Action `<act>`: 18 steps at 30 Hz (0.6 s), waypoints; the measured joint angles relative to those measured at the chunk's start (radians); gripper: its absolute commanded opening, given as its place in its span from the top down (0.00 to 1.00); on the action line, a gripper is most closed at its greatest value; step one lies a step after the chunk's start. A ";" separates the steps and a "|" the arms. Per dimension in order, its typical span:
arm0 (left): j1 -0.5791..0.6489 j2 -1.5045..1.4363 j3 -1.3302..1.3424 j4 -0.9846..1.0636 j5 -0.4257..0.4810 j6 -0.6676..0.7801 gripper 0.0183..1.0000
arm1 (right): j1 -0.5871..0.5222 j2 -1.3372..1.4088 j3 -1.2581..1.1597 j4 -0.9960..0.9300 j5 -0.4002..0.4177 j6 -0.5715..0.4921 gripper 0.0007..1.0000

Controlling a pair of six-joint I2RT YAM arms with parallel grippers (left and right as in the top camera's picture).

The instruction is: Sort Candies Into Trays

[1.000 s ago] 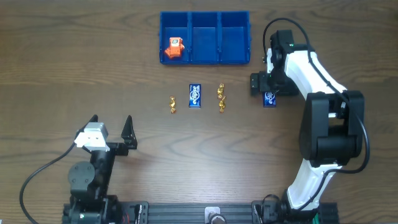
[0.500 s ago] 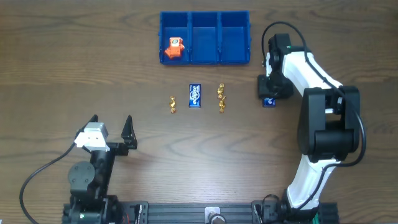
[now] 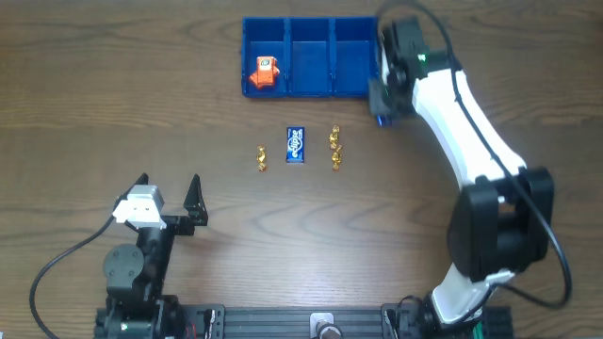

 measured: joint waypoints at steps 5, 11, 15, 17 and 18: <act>0.000 0.000 0.000 0.000 0.000 0.000 0.00 | 0.124 -0.034 0.143 0.200 0.048 0.030 0.90; 0.000 0.000 0.000 0.000 0.000 0.000 0.00 | 0.188 0.086 0.152 0.407 0.130 0.051 0.90; 0.000 0.000 0.000 0.000 0.000 0.000 0.00 | 0.215 0.193 0.152 0.454 0.155 0.051 0.90; 0.000 0.000 0.000 0.000 0.000 0.000 0.00 | 0.222 0.220 0.152 0.462 0.159 0.051 0.90; 0.000 0.000 0.000 0.000 0.000 0.000 0.00 | 0.225 0.231 0.152 0.461 0.159 0.054 0.90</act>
